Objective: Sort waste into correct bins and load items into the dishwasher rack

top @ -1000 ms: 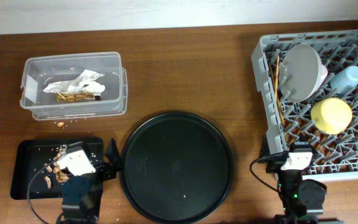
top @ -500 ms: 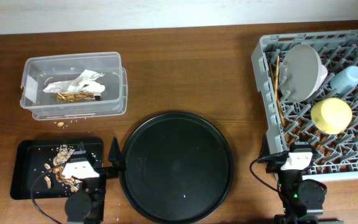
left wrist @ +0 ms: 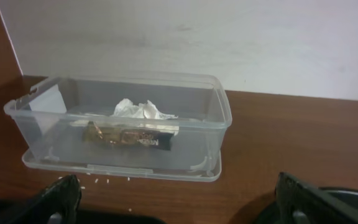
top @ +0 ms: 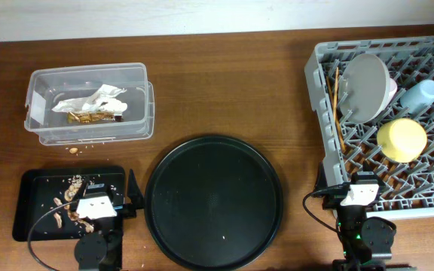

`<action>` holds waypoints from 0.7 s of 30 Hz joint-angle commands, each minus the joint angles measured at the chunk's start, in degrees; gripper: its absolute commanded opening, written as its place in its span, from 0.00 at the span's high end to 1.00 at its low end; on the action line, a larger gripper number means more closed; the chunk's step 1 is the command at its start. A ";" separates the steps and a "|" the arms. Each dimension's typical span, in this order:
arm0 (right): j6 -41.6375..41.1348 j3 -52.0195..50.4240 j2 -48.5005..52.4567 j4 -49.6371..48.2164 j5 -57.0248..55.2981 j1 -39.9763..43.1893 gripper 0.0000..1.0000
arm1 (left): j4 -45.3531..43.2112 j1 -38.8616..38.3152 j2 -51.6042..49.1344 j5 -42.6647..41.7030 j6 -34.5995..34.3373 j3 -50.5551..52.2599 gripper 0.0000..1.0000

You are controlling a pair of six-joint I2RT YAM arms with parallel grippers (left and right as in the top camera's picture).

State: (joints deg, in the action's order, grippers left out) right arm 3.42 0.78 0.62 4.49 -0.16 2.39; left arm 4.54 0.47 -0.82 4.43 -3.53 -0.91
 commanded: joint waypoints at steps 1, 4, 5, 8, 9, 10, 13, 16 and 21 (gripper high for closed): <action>0.22 -0.46 -0.44 0.17 -0.13 0.31 0.01 | 0.11 0.50 0.55 -2.56 3.85 0.44 0.01; 0.22 -0.46 -0.44 0.17 -0.13 0.31 0.01 | 0.15 0.50 0.55 -2.56 3.89 0.44 0.01; 0.22 -0.46 -0.44 0.17 -0.13 0.31 0.01 | 0.15 0.50 0.55 -2.60 4.39 0.44 0.01; 0.22 -0.46 -0.44 0.17 -0.13 0.31 0.01 | 0.22 0.50 0.55 -2.60 6.99 0.44 0.01; 0.22 -0.46 -0.44 0.17 -0.13 0.31 0.01 | 0.22 0.50 0.55 -2.60 7.43 0.44 0.01; 0.22 -0.46 -0.44 0.17 -0.13 0.31 0.01 | 0.22 0.50 0.55 -2.62 7.52 0.44 0.01; 0.22 -0.46 -0.44 0.17 -0.13 0.31 0.01 | 0.22 0.50 0.55 -3.10 7.50 0.42 0.01; 0.22 -0.46 -0.44 0.17 -0.13 0.31 0.01 | 0.22 0.50 0.55 -3.19 7.50 0.42 0.01; 0.22 -0.46 -0.44 0.17 -0.13 0.31 0.01 | 0.22 0.50 0.52 -3.19 7.50 0.39 0.01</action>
State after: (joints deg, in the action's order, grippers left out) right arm 3.46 0.78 0.62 4.49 -0.16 2.39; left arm 4.73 0.73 -0.82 1.93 2.66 -0.91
